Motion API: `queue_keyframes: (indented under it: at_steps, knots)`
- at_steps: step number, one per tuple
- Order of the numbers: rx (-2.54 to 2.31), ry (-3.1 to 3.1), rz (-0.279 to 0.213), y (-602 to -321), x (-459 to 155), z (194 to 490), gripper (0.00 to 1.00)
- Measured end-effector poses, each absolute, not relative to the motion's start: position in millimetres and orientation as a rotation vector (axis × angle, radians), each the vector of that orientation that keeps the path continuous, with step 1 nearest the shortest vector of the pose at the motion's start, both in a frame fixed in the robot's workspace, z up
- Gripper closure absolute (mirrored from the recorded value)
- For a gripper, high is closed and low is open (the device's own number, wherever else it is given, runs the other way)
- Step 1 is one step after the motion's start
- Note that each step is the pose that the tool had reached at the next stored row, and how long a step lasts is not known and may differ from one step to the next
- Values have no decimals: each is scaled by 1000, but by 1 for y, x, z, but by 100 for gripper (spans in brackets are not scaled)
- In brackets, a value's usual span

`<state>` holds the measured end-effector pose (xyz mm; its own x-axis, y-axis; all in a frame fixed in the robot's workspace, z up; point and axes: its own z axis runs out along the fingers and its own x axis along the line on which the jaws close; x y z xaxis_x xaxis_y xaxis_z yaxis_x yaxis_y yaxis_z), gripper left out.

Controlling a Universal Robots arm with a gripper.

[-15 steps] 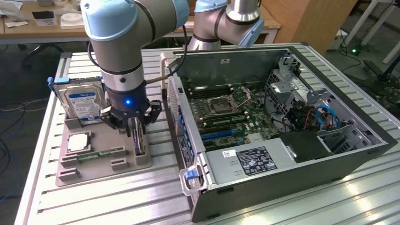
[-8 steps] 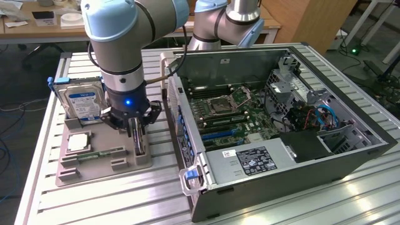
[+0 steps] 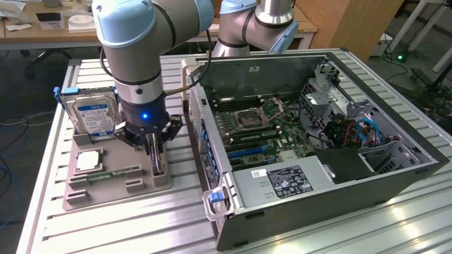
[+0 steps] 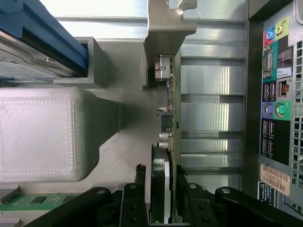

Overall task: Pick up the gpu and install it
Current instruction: 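Pick up the gpu and move the gpu toward the slot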

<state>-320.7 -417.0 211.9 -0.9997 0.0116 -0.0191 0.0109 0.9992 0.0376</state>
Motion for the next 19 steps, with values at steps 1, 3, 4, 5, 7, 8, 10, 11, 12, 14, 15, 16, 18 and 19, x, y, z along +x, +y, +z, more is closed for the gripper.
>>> queue_keyframes:
  at_steps: [1, 3, 4, 5, 7, 8, 10, 11, 12, 14, 15, 16, 18, 19]
  knots:
    - [17, 3122, 59, -417, -320, 211, 64]
    - [18, 3122, 59, -417, -319, 211, 64]
    - [18, 3122, 59, -417, -319, 211, 64]
    - [18, 3122, 58, -417, -319, 211, 64]
    - [18, 3122, 58, -417, -319, 211, 64]
    - [17, 3122, 58, -417, -318, 211, 64]
    - [17, 3122, 58, -417, -315, 211, 64]
    - [17, 3122, 58, -417, -315, 211, 64]
    - [18, 3122, 58, -417, -315, 211, 64]
    - [18, 3122, 58, -417, -315, 211, 64]
    - [17, 3122, 58, -417, -315, 211, 64]
    - [18, 3122, 58, -417, -315, 211, 64]
    - [18, 3122, 58, -417, -316, 211, 64]
    - [18, 3122, 58, -417, -317, 211, 64]
